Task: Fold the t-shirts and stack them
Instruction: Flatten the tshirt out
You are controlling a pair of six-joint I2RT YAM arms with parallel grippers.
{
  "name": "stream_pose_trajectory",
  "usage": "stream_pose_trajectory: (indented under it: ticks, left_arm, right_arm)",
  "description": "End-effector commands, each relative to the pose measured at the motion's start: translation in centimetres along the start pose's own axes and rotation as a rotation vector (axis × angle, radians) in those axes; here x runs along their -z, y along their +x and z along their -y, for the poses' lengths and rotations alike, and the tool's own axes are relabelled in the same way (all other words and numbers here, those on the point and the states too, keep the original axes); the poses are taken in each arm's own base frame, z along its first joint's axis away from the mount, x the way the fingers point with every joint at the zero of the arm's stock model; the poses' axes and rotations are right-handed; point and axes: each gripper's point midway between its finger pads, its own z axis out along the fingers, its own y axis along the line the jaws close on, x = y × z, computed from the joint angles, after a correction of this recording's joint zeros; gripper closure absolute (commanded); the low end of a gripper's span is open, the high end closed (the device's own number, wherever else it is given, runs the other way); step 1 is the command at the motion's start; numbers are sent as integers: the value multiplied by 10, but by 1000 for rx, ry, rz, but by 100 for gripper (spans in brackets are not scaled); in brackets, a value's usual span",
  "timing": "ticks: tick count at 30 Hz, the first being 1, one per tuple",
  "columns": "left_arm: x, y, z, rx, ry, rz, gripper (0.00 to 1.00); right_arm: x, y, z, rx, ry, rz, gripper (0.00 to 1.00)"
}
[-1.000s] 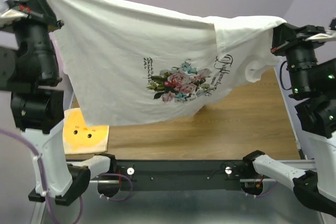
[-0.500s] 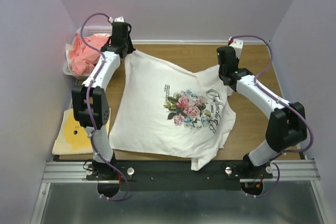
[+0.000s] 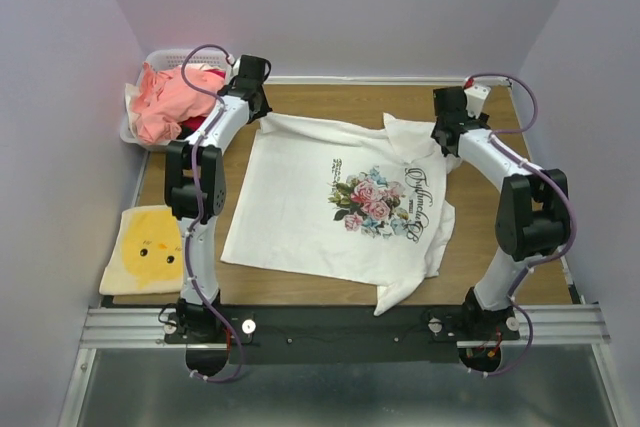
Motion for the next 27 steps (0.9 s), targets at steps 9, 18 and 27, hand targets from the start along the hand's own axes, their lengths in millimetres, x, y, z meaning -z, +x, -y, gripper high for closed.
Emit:
stream_pose_trajectory:
  ticks: [9, 18, 27]
  left_arm:
    - [-12, -4, -3, -16, -28, 1, 100]
    - [-18, 8, -7, -23, -36, -23, 100]
    - [-24, 10, -6, -34, -35, -36, 100]
  right_arm:
    - [26, -2, -57, 6, -268, -115, 25]
    - [42, 61, -115, 77, -500, -306, 37]
    - [30, 96, -120, 59, -475, -399, 46]
